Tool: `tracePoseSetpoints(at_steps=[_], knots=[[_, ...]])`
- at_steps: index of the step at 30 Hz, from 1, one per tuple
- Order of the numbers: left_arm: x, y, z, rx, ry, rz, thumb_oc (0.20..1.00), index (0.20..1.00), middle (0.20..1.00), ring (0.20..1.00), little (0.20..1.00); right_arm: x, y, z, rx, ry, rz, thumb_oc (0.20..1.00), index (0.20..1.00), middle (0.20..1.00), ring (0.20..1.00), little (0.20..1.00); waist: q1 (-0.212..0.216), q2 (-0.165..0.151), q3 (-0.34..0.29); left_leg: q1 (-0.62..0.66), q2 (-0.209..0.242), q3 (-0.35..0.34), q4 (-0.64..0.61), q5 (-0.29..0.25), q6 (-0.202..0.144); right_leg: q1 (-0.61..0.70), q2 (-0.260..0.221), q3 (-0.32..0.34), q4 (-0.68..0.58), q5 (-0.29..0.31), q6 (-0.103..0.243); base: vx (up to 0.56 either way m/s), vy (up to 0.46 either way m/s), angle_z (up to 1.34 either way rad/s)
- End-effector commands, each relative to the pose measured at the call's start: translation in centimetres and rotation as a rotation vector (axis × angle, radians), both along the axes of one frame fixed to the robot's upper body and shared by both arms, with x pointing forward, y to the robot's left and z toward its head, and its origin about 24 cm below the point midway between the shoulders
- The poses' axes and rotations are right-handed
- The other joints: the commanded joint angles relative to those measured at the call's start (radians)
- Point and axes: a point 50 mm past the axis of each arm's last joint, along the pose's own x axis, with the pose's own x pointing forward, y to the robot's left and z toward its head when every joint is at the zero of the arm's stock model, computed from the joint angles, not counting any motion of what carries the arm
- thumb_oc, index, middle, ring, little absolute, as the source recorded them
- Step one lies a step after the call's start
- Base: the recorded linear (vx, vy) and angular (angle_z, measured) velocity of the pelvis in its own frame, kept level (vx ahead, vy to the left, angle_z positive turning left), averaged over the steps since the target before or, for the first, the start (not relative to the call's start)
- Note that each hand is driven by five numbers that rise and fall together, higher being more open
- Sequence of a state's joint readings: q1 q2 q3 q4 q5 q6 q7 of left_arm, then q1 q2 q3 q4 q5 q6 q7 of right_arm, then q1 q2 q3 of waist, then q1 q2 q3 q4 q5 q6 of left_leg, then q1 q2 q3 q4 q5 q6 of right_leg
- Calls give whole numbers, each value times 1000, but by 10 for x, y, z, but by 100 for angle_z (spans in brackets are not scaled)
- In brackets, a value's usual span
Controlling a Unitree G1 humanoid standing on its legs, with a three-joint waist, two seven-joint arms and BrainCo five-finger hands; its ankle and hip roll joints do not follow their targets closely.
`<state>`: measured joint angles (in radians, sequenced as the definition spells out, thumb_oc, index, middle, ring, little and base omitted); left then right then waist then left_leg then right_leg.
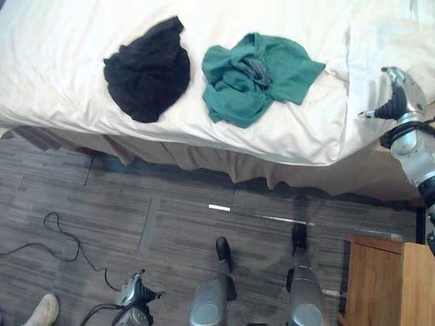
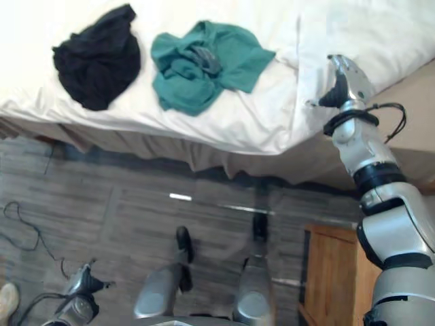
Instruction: Tidy up the quilt and then pick up the clothes from the bed and put them into the laundry hamper.
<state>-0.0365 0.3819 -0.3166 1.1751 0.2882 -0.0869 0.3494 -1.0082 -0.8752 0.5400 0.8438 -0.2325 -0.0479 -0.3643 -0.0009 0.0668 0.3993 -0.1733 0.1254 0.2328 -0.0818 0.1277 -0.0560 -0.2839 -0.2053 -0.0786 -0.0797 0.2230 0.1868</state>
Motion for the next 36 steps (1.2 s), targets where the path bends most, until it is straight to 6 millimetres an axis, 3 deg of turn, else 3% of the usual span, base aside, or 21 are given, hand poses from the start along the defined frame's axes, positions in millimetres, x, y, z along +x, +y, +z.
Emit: tracePoseSetpoints(at_steps=[1, 6, 7, 10, 13, 14, 15, 20, 24, 25, 26, 27, 28, 32, 33, 34, 36], knots=[[13, 10, 9, 54, -48, -45, 1000, 1000, 1000, 1000, 1000, -2, -3, 52, -116, -127, -24, 1000, 1000, 1000, 1000, 1000, -1, -26, -23, -4, 84, -4, -4, -14, -122, -9, -2, -8, 88, -166, 34, -6, -111, 4], [24, -2, 11, 16, -93, -73, 1000, 1000, 1000, 1000, 1000, -4, -13, 84, -188, -156, -113, 1000, 1000, 1000, 1000, 1000, 1, 12, 22, -65, 99, -1, -6, 9, -135, -72, 12, -21, 109, -172, 23, -31, -69, 10], [24, -4, 10, 13, -98, -75, 1000, 1000, 1000, 1000, 1000, -3, -16, 87, -211, -142, -140, 200, 200, 200, 200, 200, 1, 22, 34, -80, 101, 3, -6, 13, -136, -95, 16, -21, 124, -176, 19, -28, -19, -5], [27, -7, 10, 8, -107, -73, 1000, 1000, 1000, 1000, 1000, -2, -18, 89, -191, -139, -161, 200, 200, 200, 200, 200, 6, 33, 47, -96, 103, 10, -6, 19, -139, -124, 19, -18, 143, -179, 15, -23, -35, 1], [20, -7, 6, 11, -69, -46, 1000, 1000, 1000, 1000, 1000, 0, -30, 59, -131, -45, -204, 200, 200, 200, 200, 200, 2, 40, 41, -88, 100, 15, -5, 22, -142, -129, 25, -16, 164, -196, 10, 35, -36, -1], [16, -6, 4, 22, -53, -31, 1000, 1000, 1000, 1000, 1000, -2, -40, 34, -77, 10, -226, 200, 200, 200, 200, 200, -5, 35, 32, -69, 101, 14, -5, 19, -141, -107, 29, -17, 162, -203, 6, 47, -20, 5], [16, -6, 4, 22, -53, -31, 1000, 1000, 1000, 1000, 1000, -2, -40, 34, -76, 10, -226, 200, 200, 200, 200, 200, -4, 35, 31, -72, 102, 14, -6, 22, -141, -109, 30, -17, 160, -199, 5, 51, -15, 10], [10, -11, -1, 25, -13, -21, 1000, 1000, 1000, 1000, 1000, -32, -65, -80, 208, 169, -275, 200, 200, 200, 200, 200, -36, 10, -8, 16, 105, 7, -6, -4, -138, -1, 34, -28, 128, -211, 3, 100, -12, 8], [1, -8, -5, 41, 38, 8, 1000, 1000, 1000, 1000, 1000, -86, -71, -173, 471, 254, -351, 200, 200, 200, 200, 200, -74, -16, -62, 83, 106, 16, -6, -37, -135, 80, 29, -34, 87, -208, 8, 128, 26, -4], [1, -8, -5, 42, 39, 6, 1000, 1000, 1000, 1000, 1000, -87, -72, -174, 473, 254, -352, 200, 200, 200, 200, 200, -72, -17, -64, 80, 106, 16, -6, -34, -135, 78, 29, -33, 85, -204, 7, 139, 35, 6], [-6, -10, -8, 34, 71, 25, 1000, 1000, 1000, 1000, 1000, -116, -72, -209, 633, 260, -423, 200, 200, 200, 200, 200, -86, -30, -96, 106, 106, 21, -6, -49, -133, 112, 29, -31, 63, -201, 11, 113, 31, -10], [-8, -11, -9, 27, 83, 25, 1000, 1000, 1000, 1000, 1000, -128, -72, -224, 717, 258, -466, 498, 498, 498, 498, 498, -94, -35, -114, 111, 108, 25, -6, -49, -132, 119, 29, -27, 53, -193, 12, 161, 47, -6], [-11, -13, -11, 23, 103, 13, 1000, 1000, 1000, 1000, 1000, -141, -69, -241, 802, 268, -509, 1000, 1000, 1000, 1000, 1000, -102, -41, -131, 120, 110, 27, -6, -54, -132, 128, 29, -24, 45, -189, 14, 99, 42, -5], [-15, -19, -16, 2, 161, -15, 1000, 1000, 1000, 1000, 1000, -187, -54, -297, 1066, 334, -678, 1000, 1000, 1000, 1000, 1000, -127, -55, -189, 165, 116, 44, -6, -74, -129, 165, 27, -6, 30, -185, 22, 98, 50, -15], [-16, -19, -16, 3, 162, -15, 1000, 1000, 1000, 1000, 1000, -188, -53, -298, 1067, 334, -679, 1000, 1000, 1000, 1000, 1000, -126, -56, -188, 166, 116, 44, -6, -75, -129, 166, 26, -6, 29, -185, 22, 84, 26, -5], [-17, -19, -16, -4, 173, -3, 1000, 1000, 1000, 1000, 1000, -210, -49, -318, 1128, 398, -764, 1000, 1000, 1000, 1000, 1000, -131, -60, -210, 182, 120, 46, -6, -82, -129, 182, 25, -4, 27, -189, 23, 80, 24, 1], [-22, -17, -18, -9, 193, 12, 1000, 1000, 1000, 1000, 1000, -231, -49, -331, 1184, 437, -854, 1000, 1000, 1000, 1000, 1000, -135, -68, -228, 198, 122, 47, -6, -88, -130, 197, 24, 1, 22, -190, 26, 83, 25, 3]])
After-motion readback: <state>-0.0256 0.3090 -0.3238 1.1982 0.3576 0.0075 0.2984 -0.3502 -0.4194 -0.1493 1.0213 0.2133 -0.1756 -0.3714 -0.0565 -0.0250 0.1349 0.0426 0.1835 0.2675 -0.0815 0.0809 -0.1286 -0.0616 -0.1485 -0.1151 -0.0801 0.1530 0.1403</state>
